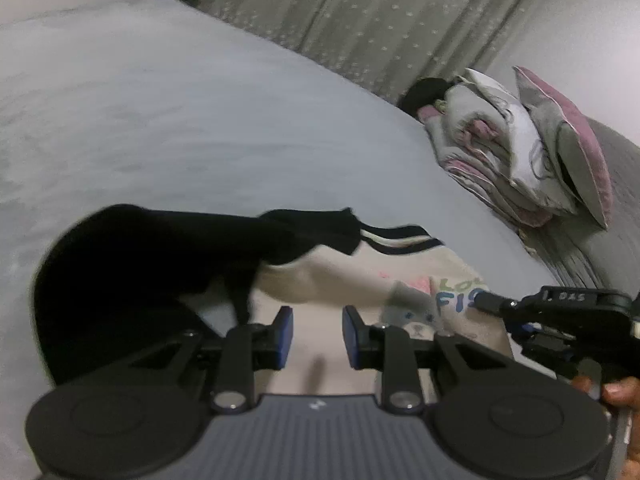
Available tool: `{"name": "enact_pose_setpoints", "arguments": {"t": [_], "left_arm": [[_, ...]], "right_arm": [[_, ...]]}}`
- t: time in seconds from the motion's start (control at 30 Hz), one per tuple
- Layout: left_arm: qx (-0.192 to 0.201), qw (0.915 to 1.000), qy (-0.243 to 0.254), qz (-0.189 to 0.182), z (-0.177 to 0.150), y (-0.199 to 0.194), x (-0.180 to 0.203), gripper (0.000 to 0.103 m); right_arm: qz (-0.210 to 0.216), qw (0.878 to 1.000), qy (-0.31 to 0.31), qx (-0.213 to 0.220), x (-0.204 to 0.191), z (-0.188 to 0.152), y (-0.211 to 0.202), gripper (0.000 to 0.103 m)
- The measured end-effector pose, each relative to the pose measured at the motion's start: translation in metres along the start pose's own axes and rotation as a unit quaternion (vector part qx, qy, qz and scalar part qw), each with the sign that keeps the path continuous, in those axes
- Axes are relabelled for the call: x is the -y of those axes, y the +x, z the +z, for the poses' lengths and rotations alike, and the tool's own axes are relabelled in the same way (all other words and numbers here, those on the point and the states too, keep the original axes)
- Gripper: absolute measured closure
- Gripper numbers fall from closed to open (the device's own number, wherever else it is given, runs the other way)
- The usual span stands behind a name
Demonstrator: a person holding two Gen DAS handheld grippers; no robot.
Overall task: Fold clothes
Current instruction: 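Pull the collar with the left tool while the right tool grasps the sweatshirt body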
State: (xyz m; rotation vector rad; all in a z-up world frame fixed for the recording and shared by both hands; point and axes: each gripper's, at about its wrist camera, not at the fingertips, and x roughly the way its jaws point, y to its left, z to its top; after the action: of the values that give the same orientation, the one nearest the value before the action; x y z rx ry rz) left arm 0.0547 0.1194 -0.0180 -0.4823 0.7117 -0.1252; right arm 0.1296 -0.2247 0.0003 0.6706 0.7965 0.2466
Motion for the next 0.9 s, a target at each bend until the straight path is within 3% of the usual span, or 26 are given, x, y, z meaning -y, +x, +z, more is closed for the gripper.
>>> {"name": "enact_pose_setpoints", "arguments": {"t": [0.33,0.43,0.53,0.57,0.83,0.9], "left_arm": [[-0.004,0.9989,-0.046,0.006,0.006,-0.013,-0.029,0.077],[-0.003,0.9987,-0.050,0.005,0.006,-0.016,-0.032,0.077],[-0.004,0.9983,-0.057,0.005,0.008,-0.017,-0.035,0.077],[-0.004,0.9982,-0.059,0.004,0.009,-0.017,-0.035,0.077],[-0.011,0.9985,-0.054,-0.001,0.009,-0.009,-0.028,0.077],[-0.013,0.9987,-0.050,-0.001,0.008,-0.006,-0.024,0.077]], "right_arm": [[-0.019,0.991,-0.122,-0.054,-0.071,-0.058,0.045,0.089],[-0.020,0.984,-0.148,-0.093,-0.079,-0.081,0.065,0.097],[-0.028,0.980,-0.162,-0.110,-0.086,-0.093,0.078,0.096],[-0.031,0.979,-0.166,-0.114,-0.088,-0.096,0.081,0.091],[0.000,0.982,-0.159,-0.100,-0.077,-0.080,0.041,0.086],[0.007,0.984,-0.156,-0.088,-0.069,-0.073,0.024,0.077]]}}
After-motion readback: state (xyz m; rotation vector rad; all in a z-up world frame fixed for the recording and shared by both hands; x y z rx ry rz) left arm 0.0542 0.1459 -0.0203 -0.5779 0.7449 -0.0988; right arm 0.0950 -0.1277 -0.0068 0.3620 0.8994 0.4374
